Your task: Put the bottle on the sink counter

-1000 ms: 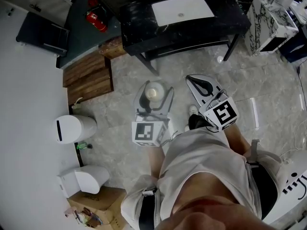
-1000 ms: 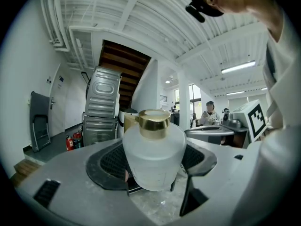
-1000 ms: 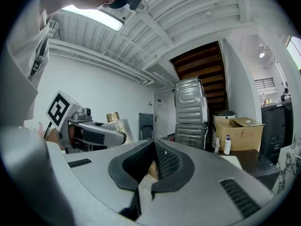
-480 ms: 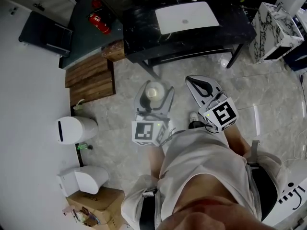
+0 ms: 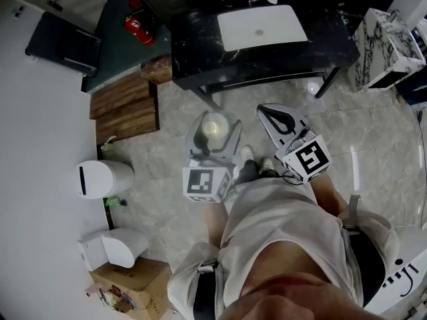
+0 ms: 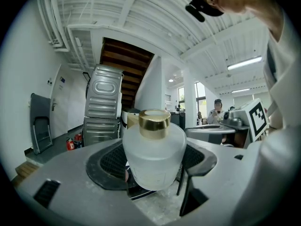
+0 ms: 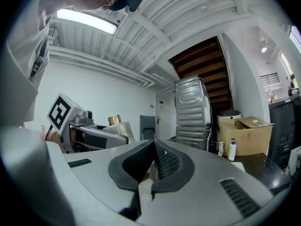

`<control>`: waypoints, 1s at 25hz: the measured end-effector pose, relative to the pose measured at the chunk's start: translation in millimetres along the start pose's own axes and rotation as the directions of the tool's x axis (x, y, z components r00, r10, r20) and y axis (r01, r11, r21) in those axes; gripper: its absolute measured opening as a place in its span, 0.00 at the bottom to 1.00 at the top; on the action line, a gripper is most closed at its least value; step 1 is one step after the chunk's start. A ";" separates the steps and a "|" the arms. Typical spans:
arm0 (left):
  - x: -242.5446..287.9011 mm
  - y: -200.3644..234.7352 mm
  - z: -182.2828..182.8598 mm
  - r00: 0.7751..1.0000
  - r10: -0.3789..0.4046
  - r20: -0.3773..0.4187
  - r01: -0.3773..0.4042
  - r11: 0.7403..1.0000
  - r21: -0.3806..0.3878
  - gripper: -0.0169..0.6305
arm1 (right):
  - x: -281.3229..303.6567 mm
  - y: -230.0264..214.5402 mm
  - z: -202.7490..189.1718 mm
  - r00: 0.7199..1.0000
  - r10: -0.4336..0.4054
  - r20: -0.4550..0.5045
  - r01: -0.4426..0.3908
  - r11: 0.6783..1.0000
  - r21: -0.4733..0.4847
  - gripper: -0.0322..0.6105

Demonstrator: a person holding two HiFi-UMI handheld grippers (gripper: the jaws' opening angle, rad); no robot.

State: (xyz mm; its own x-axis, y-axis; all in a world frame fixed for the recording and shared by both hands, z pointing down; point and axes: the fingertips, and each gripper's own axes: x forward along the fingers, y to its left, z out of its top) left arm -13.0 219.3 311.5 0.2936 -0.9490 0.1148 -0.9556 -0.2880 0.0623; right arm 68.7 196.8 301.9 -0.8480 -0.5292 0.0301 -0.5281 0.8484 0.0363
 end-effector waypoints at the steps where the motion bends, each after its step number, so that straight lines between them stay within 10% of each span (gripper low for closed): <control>1: 3.4 0.6 0.5 1.000 -0.004 0.000 0.004 1.000 -0.001 0.53 | 1.3 -3.2 0.0 1.000 -0.004 -0.001 0.004 1.000 0.000 0.05; 25: 94.0 80.6 5.0 0.997 -0.078 -0.008 0.077 0.997 -0.003 0.53 | 98.9 -64.4 -10.3 0.997 -0.074 -0.025 0.074 0.997 0.008 0.05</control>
State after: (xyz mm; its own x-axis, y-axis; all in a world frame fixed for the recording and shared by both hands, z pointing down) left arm -62.5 106.2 322.4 0.3669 -0.9228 0.1172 -0.9299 -0.3603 0.0740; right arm 19.3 89.7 312.8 -0.8052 -0.5907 0.0521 -0.5899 0.8069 0.0305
